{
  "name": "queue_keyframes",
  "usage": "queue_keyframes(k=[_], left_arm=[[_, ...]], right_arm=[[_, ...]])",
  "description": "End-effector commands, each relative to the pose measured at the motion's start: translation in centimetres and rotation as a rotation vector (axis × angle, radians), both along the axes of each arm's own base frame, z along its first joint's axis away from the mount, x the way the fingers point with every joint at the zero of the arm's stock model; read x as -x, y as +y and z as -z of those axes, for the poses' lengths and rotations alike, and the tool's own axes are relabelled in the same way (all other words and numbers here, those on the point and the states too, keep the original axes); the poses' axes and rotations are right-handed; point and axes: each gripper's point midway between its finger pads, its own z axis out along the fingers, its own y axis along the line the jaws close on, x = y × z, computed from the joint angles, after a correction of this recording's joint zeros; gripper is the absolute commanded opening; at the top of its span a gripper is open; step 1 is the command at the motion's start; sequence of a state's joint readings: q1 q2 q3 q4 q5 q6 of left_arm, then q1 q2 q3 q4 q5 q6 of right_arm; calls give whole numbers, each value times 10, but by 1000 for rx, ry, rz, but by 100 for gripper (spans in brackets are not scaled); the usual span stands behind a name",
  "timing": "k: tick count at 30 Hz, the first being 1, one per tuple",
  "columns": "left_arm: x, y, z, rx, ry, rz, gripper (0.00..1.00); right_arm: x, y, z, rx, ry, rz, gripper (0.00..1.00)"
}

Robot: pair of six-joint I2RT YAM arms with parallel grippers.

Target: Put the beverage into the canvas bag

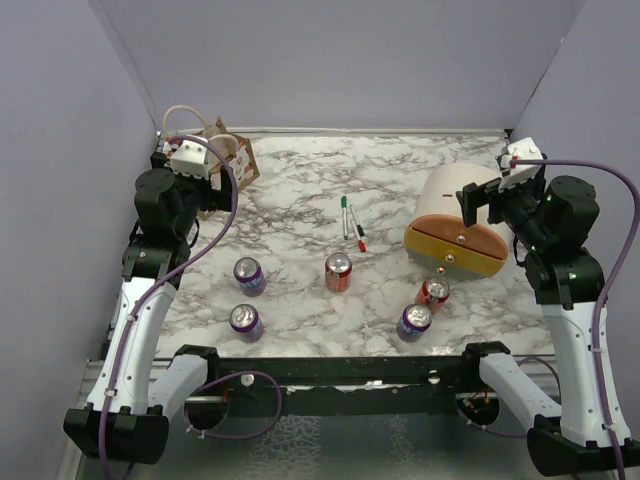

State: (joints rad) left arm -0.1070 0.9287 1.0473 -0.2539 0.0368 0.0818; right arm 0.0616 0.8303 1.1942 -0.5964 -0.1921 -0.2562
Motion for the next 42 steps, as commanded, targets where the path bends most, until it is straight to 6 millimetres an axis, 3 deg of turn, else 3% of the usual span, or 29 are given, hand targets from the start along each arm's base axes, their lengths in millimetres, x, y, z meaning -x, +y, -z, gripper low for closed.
queue_keyframes(k=[1, 13, 20, 26, 34, 38, 42], left_arm=[[-2, -4, -12, 0, -43, 21, 99], [-1, 0, -14, 2, -47, 6, 99], [0, -1, -11, -10, -36, 20, 99], [-1, -7, -4, -40, -20, 63, 99], [0, -16, 3, 6, 6, 125, 99], [-4, -19, 6, 12, 22, 143, 99], [-6, -22, 12, 18, 41, 156, 99]], right_arm=[[-1, -5, -5, -14, -24, 28, 100], [1, -4, -5, 13, -23, 10, 100], [9, 2, 8, 81, 13, -57, 100], [23, 2, 36, 163, 112, -106, 100], [54, -45, 81, 289, 194, 63, 100], [69, -56, 109, 323, 251, 91, 100], [70, -69, 134, 331, 282, 157, 100]])
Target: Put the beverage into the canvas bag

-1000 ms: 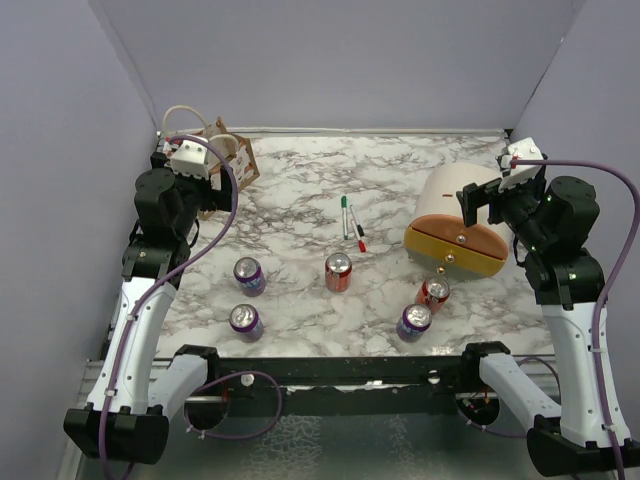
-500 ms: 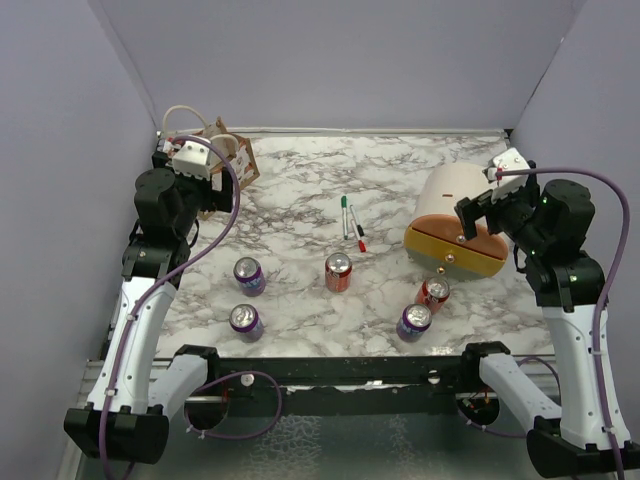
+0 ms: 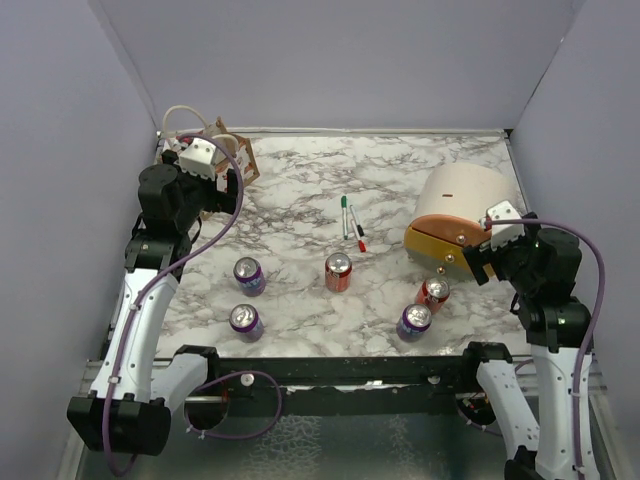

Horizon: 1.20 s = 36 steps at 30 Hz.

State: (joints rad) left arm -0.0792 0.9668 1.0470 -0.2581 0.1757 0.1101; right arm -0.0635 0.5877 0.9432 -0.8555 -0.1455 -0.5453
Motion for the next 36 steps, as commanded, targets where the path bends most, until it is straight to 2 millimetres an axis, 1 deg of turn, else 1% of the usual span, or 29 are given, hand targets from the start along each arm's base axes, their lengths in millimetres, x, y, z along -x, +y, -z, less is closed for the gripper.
queue_keyframes(k=[1, 3, 5, 7, 11, 16, 21, 25, 27, 29, 30, 31, 32, 35, 36], left_arm=[[-1, -9, 0, 27, 5, 48, 99], [-1, -12, 2, 33, 10, 65, 99], [1, -15, 3, 40, 13, 83, 99], [1, -17, 6, 45, 17, 95, 99], [1, -19, 8, 47, 16, 107, 99], [3, -20, 13, 32, 13, 116, 99], [-2, -13, 20, 6, 14, 83, 99], [-7, 0, 27, -19, 24, 16, 99], [-11, 5, 29, -32, 31, -11, 99], [-15, 8, 37, -72, 47, -10, 99], [-19, 9, 39, -104, 55, -6, 99], [-24, 14, 46, -129, 84, -24, 99], [-30, 20, 49, -154, 108, -49, 99], [-50, 32, 55, -238, 167, -83, 99], [-56, 33, 58, -256, 187, -77, 99]], right_arm=[[3, -22, 32, 53, 61, 104, 100], [-3, -32, 40, 62, 76, 163, 99], [-12, -41, 43, 63, 78, 223, 98], [-22, -47, 41, 64, 61, 260, 97], [-44, -52, 35, 65, 37, 281, 97], [-73, -61, 28, 105, 17, 299, 96], [-103, -78, 28, 188, 12, 335, 95], [-130, -89, 18, 199, -14, 336, 94], [-144, -95, 22, 198, 0, 329, 94], [-153, -100, 24, 201, 8, 330, 94], [-154, -100, 26, 196, 18, 326, 93], [-153, -97, 27, 185, 32, 317, 92], [-149, -91, 26, 156, 44, 296, 92], [-130, -68, 22, 80, 48, 215, 93], [-122, -62, 19, 69, 45, 193, 93]])
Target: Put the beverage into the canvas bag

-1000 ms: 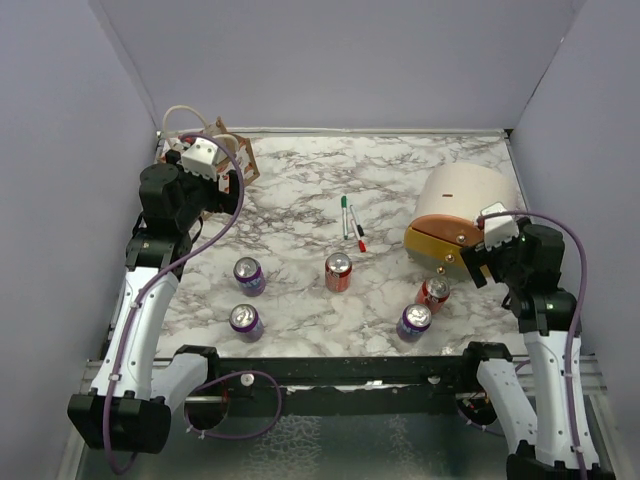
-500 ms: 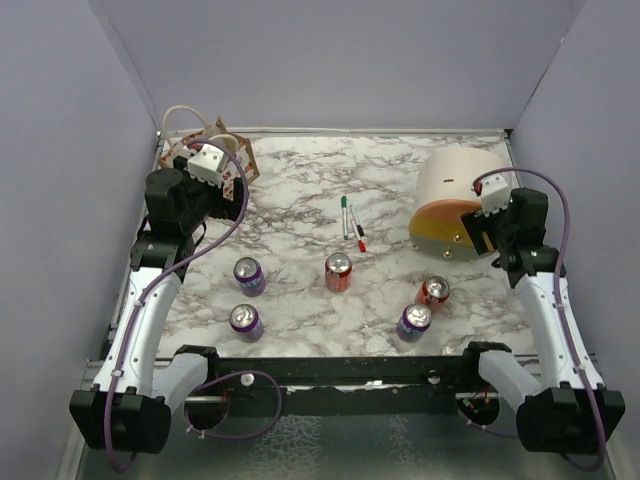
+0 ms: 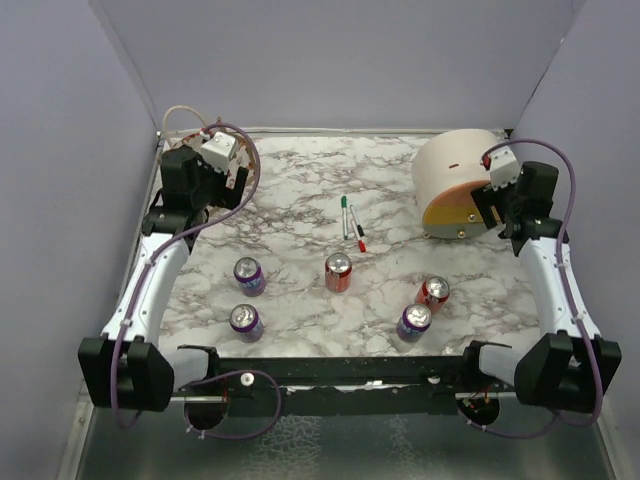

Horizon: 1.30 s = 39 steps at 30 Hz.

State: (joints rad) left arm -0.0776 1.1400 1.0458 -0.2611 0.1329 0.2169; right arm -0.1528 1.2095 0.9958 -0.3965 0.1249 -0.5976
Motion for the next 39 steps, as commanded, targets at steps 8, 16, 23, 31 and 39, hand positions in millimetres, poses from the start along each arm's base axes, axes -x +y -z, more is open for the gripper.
queue_keyframes(k=[8, 16, 23, 31, 39], left_arm=[[-66, 23, -10, -150, 108, -52, 99], [-94, 38, -20, -211, 111, -117, 99], [-124, 49, 5, -302, 230, -85, 99], [-147, 64, 28, -322, 321, -82, 75], [-141, 41, 22, -244, 321, -9, 20]], right_arm=[[51, 74, -68, -239, -115, -267, 95], [55, 107, -93, -374, -140, -389, 95], [56, 139, -99, -498, -119, -536, 96], [56, 146, -95, -526, -101, -570, 96], [53, 146, -87, -542, -75, -566, 97]])
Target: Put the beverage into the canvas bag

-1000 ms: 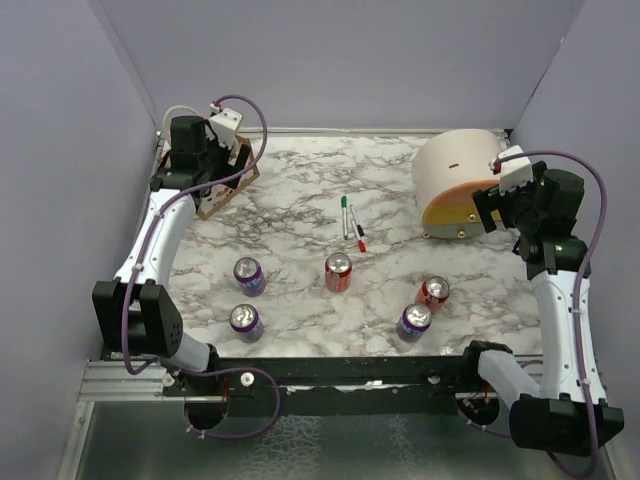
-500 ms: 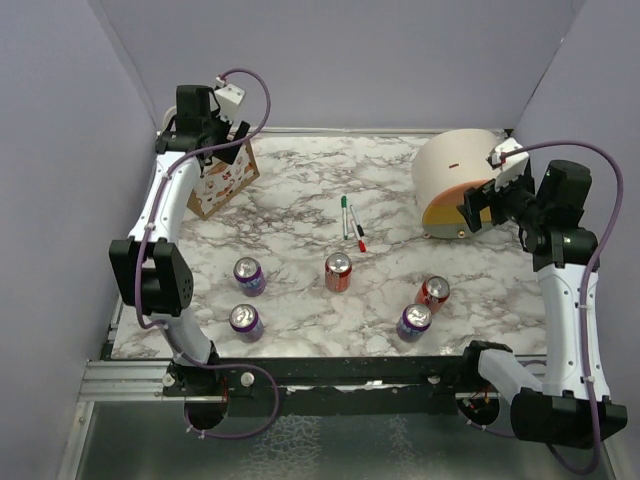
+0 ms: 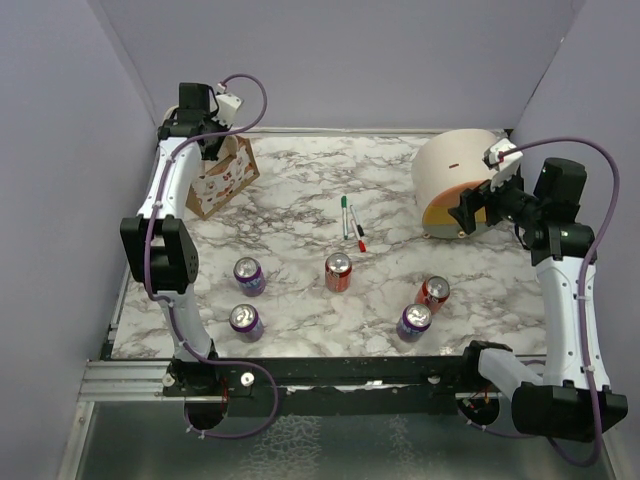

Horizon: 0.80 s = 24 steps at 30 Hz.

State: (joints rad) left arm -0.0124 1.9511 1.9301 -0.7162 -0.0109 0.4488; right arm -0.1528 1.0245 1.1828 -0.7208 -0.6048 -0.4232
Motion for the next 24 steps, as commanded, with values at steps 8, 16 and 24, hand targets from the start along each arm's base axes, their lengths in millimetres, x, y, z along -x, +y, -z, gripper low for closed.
queue_keyframes(k=[8, 16, 24], left_arm=[[52, -89, -27, 114, 50, 260, 0], [132, -178, -15, 81, 101, 545, 0], [166, -205, 5, 73, 136, 602, 9]], right_arm=[[1, 8, 0, -32, 22, -48, 98], [9, 17, -2, -63, 29, -89, 99], [16, 24, -2, -69, 34, -138, 99]])
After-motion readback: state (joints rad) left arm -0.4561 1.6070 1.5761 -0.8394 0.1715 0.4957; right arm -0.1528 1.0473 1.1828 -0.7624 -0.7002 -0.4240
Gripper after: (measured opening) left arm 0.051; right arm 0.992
